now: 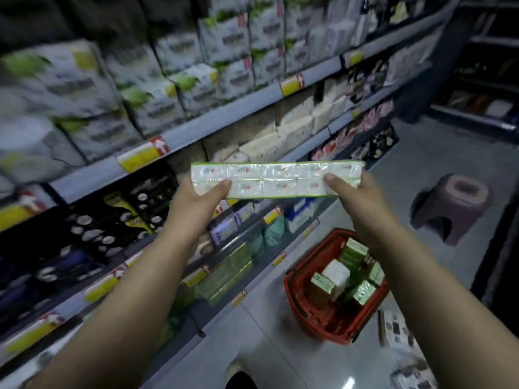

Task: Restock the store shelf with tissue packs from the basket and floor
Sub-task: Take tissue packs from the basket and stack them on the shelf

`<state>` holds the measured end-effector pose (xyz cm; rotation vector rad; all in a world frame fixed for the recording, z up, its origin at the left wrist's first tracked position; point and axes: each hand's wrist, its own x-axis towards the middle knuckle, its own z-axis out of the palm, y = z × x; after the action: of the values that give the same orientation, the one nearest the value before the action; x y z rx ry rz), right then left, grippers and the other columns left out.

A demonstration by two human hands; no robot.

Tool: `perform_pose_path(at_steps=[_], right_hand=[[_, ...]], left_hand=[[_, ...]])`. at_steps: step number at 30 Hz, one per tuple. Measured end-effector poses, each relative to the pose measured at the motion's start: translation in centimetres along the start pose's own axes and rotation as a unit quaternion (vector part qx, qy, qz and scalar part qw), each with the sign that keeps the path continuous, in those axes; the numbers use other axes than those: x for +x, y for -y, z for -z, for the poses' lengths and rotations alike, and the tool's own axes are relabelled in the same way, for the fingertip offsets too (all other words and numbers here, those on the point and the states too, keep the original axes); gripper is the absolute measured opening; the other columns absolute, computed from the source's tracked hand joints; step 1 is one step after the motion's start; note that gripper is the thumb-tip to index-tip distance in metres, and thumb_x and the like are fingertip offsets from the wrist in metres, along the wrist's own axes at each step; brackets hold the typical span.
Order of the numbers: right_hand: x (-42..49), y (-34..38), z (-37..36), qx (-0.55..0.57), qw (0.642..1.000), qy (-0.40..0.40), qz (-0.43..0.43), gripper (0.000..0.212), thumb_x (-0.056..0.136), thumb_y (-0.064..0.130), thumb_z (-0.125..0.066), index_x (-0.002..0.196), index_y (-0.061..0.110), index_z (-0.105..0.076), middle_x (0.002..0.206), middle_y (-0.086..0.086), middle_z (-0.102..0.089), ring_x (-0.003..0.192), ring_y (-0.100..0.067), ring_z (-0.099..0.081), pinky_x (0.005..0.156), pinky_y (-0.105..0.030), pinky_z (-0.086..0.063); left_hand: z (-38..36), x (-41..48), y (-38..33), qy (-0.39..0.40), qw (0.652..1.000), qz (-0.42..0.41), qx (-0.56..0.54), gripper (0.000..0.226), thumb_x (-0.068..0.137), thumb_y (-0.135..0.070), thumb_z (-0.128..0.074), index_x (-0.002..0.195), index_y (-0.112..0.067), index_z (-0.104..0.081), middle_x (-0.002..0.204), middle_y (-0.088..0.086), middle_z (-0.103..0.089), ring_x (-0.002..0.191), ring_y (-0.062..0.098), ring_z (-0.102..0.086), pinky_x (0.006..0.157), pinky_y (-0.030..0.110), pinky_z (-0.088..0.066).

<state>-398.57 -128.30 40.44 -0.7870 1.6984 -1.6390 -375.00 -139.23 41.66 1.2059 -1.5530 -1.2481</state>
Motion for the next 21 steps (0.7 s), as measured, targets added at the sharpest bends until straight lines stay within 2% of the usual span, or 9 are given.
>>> perform_pose_path(at_steps=[2,5,6,7,10,13,17,19,21], right_hand=[[0.0,3.1,-1.4,-0.001,0.999,0.022,0.032,0.057,0.075,0.048,-0.077,0.123,0.023,-0.057,0.120,0.004,-0.065,0.110,-0.015,-0.062,0.091,-0.032,-0.049],[-0.1,7.5,-4.0,-0.004,0.997,0.049,0.063,0.110,0.049,0.073,-0.078,0.141,0.025,-0.044,0.139,0.002,-0.054,0.123,-0.021,-0.054,0.104,-0.045,-0.045],[0.0,8.7,-4.8,0.001,0.996,0.056,0.070,0.119,0.042,0.078,-0.077,0.143,0.026,-0.041,0.143,0.002,-0.051,0.126,-0.022,-0.052,0.105,-0.048,-0.043],[-0.2,10.1,-5.9,0.006,0.994,0.068,0.082,0.119,0.044,0.079,-0.076,0.145,0.026,-0.039,0.145,0.003,-0.048,0.129,-0.023,-0.049,0.106,-0.047,-0.041],[-0.3,13.3,-8.4,0.023,0.988,0.092,0.123,0.089,0.071,0.061,-0.074,0.145,0.024,-0.039,0.142,0.005,-0.048,0.128,-0.021,-0.048,0.103,-0.040,-0.041],[0.1,16.2,-10.8,0.041,0.980,0.116,0.158,0.098,0.070,0.062,-0.073,0.150,0.024,-0.031,0.153,0.000,-0.037,0.138,-0.025,-0.038,0.109,-0.045,-0.037],[0.6,19.7,-14.0,0.063,0.971,0.143,0.182,0.099,0.080,0.053,-0.070,0.155,0.022,-0.013,0.161,0.001,-0.017,0.146,-0.024,-0.023,0.111,-0.043,-0.029],[1.0,21.3,-16.1,0.070,0.965,0.155,0.201,0.097,0.078,0.054,-0.072,0.154,0.023,-0.020,0.159,0.000,-0.025,0.143,-0.024,-0.029,0.108,-0.043,-0.032],[1.4,22.7,-18.2,0.073,0.958,0.169,0.221,0.095,0.071,0.058,-0.075,0.149,0.025,-0.032,0.148,0.006,-0.040,0.134,-0.020,-0.041,0.104,-0.041,-0.038]], left_hand=[[2.2,-0.7,-3.0,-0.031,0.999,-0.028,0.006,0.036,0.090,-0.032,-0.066,0.123,-0.022,-0.056,0.111,-0.010,-0.066,0.096,0.004,-0.063,0.075,0.021,-0.049],[5.5,-1.2,-6.9,-0.097,0.993,-0.061,0.005,0.050,0.087,-0.039,-0.068,0.130,-0.023,-0.049,0.118,-0.010,-0.061,0.101,0.009,-0.061,0.072,0.022,-0.045],[6.6,-1.4,-8.0,-0.122,0.990,-0.073,0.005,0.053,0.087,-0.039,-0.068,0.131,-0.021,-0.046,0.118,-0.009,-0.059,0.100,0.010,-0.059,0.073,0.022,-0.045],[7.6,-1.8,-9.2,-0.144,0.986,-0.087,0.006,0.056,0.087,-0.039,-0.068,0.133,-0.020,-0.043,0.118,-0.009,-0.057,0.100,0.010,-0.058,0.075,0.023,-0.045],[10.6,-2.4,-11.9,-0.186,0.975,-0.119,0.011,0.057,0.087,-0.036,-0.069,0.133,-0.015,-0.043,0.117,-0.005,-0.059,0.102,0.013,-0.060,0.083,0.029,-0.048],[13.4,-2.7,-14.4,-0.211,0.965,-0.154,0.016,0.054,0.087,-0.034,-0.068,0.132,-0.016,-0.043,0.111,-0.009,-0.058,0.096,0.006,-0.058,0.077,0.022,-0.045],[16.8,-2.6,-17.0,-0.231,0.958,-0.169,0.006,0.058,0.086,-0.037,-0.069,0.136,-0.021,-0.043,0.117,-0.009,-0.058,0.104,0.012,-0.058,0.086,0.033,-0.047],[18.6,-2.3,-17.9,-0.244,0.954,-0.176,0.014,0.058,0.082,-0.044,-0.072,0.131,-0.025,-0.049,0.120,-0.006,-0.061,0.108,0.014,-0.061,0.089,0.036,-0.050],[20.6,-1.9,-18.7,-0.270,0.945,-0.178,0.047,0.067,0.067,-0.063,-0.074,0.123,-0.033,-0.052,0.125,-0.004,-0.058,0.114,0.016,-0.058,0.096,0.042,-0.048]])
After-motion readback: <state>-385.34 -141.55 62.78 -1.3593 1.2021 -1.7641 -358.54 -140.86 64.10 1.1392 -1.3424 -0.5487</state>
